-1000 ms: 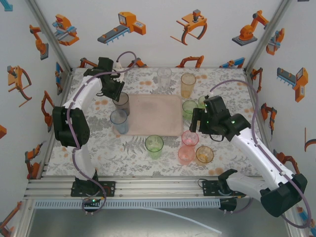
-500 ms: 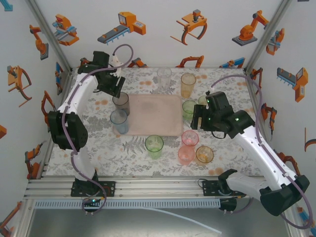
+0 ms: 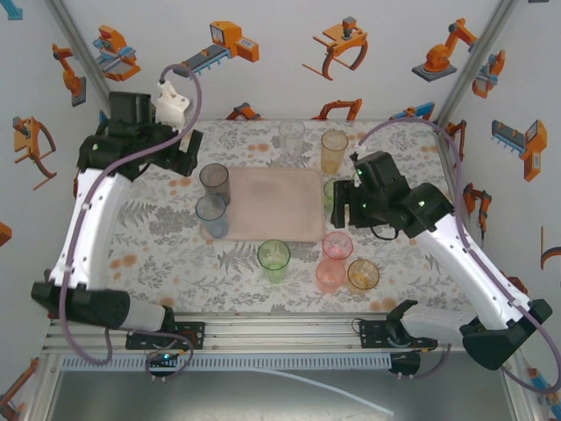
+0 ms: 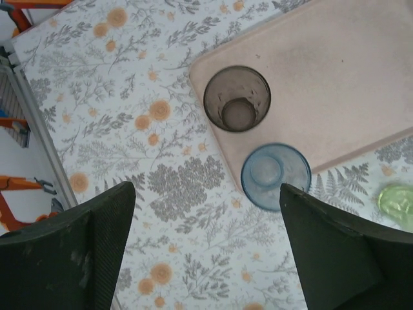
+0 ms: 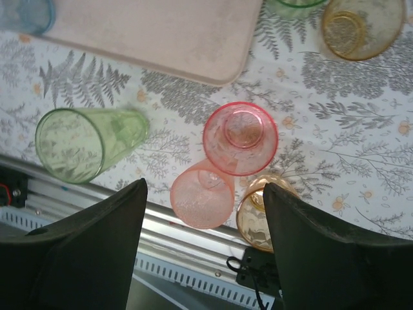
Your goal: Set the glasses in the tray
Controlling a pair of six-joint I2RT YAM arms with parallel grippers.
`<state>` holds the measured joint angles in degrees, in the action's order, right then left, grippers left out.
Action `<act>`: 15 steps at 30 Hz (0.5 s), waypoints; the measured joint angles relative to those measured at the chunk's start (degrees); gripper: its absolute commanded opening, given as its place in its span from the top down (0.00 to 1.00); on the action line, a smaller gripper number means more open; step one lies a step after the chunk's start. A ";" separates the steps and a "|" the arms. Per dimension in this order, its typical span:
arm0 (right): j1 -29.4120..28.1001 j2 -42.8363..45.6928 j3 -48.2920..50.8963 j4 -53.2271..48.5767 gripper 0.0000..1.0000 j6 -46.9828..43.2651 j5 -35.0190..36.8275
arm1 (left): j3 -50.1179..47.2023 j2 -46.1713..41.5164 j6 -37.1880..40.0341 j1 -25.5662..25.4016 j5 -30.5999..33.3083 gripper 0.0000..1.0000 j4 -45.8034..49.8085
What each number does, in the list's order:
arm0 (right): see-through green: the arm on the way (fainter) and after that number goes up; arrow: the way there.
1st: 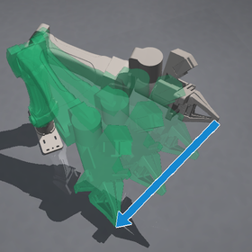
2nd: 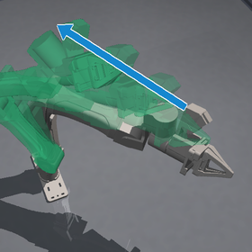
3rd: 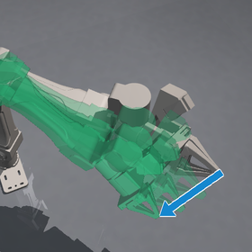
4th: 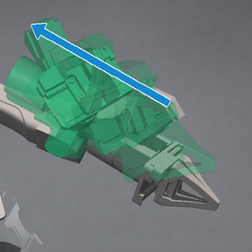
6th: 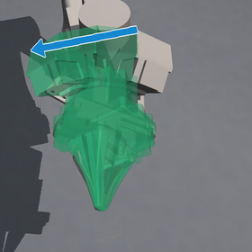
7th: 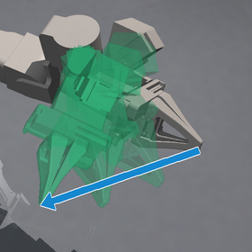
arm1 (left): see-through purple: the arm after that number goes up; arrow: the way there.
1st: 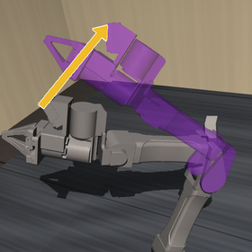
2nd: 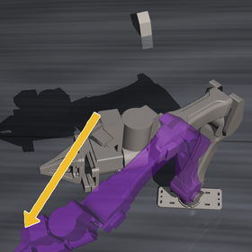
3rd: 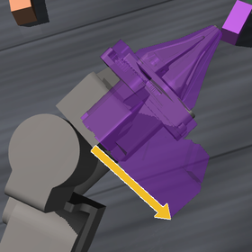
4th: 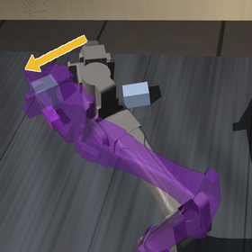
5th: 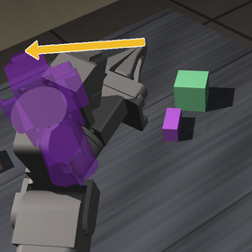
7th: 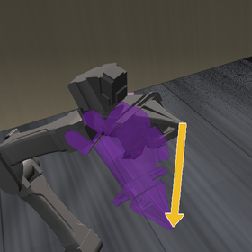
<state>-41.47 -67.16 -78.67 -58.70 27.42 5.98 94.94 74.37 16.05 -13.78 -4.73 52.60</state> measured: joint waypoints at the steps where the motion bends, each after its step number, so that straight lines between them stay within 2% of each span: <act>1: -2.16 -0.39 -0.04 -0.11 0.36 0.07 0.72 | -2.25 -2.73 -0.20 0.00 0.02 0.13 -0.35; 3: -6.05 -1.20 -0.04 -0.17 0.40 0.42 2.23 | -6.23 -7.08 -0.63 0.00 -0.02 0.12 -0.63; 8: -14.32 -4.72 -0.66 0.81 0.41 1.53 5.31 | -13.90 -14.69 -2.29 0.00 -0.70 0.10 -0.90; 15: -18.51 -11.50 -1.86 3.13 0.41 3.63 6.38 | -16.61 -19.21 -2.71 0.00 -3.37 0.07 -0.31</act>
<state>-59.99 -78.65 -80.53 -55.57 31.05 12.36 78.32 55.16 13.34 -13.78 -8.10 52.29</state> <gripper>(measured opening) 0.596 0.930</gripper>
